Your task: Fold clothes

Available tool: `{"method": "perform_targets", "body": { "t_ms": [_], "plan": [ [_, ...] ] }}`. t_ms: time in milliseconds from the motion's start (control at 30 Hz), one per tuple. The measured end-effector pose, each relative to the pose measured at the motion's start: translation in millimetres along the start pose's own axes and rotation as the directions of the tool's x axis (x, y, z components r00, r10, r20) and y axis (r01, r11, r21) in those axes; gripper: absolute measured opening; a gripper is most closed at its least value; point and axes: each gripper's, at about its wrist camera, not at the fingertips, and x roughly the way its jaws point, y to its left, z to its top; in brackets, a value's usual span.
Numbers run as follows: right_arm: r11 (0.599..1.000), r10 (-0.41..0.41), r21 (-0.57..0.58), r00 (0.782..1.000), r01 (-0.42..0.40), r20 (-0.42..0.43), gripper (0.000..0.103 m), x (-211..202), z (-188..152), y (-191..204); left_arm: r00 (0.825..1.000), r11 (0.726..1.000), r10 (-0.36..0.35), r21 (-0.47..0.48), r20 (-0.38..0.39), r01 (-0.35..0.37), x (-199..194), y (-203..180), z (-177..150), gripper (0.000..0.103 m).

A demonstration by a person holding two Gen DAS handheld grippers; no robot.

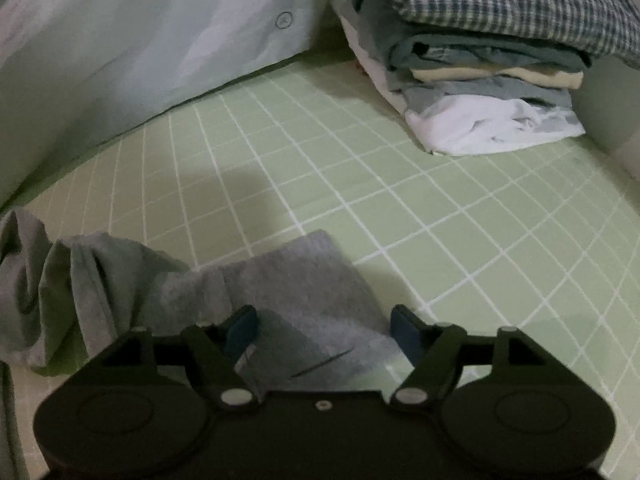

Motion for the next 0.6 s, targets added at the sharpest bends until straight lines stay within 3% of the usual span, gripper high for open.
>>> {"method": "perform_targets", "body": {
  "t_ms": [100,300,367,467,567,600],
  "plan": [
    [0.999,0.03,-0.021,1.0,-0.03,0.002,0.019,-4,1,2,1.0,1.0,-0.001,-0.013,-0.006,0.001,2,2,0,0.07],
    [0.995,-0.069,-0.065,0.993,0.075,0.097,0.014,-16,10,0,1.0,1.0,0.0,0.006,0.001,0.0,1,-1,0,0.07],
    [0.985,-0.158,-0.047,0.973,0.168,0.169,0.014,-25,24,-15,1.0,1.0,0.001,-0.001,0.0,-0.001,2,0,0,0.07],
    [0.954,-0.289,-0.005,0.921,0.301,0.261,0.014,-37,43,-39,1.0,1.0,0.002,-0.021,-0.001,-0.002,3,5,1,0.07],
    [0.911,-0.408,0.064,0.876,0.406,0.257,0.015,-35,59,-70,1.0,0.999,-0.002,-0.049,0.005,0.002,4,11,1,0.07],
    [0.91,-0.414,0.082,0.883,0.406,0.223,0.017,-30,62,-80,1.0,0.998,-0.004,-0.059,0.007,0.004,4,14,2,0.07]
  ]
}}
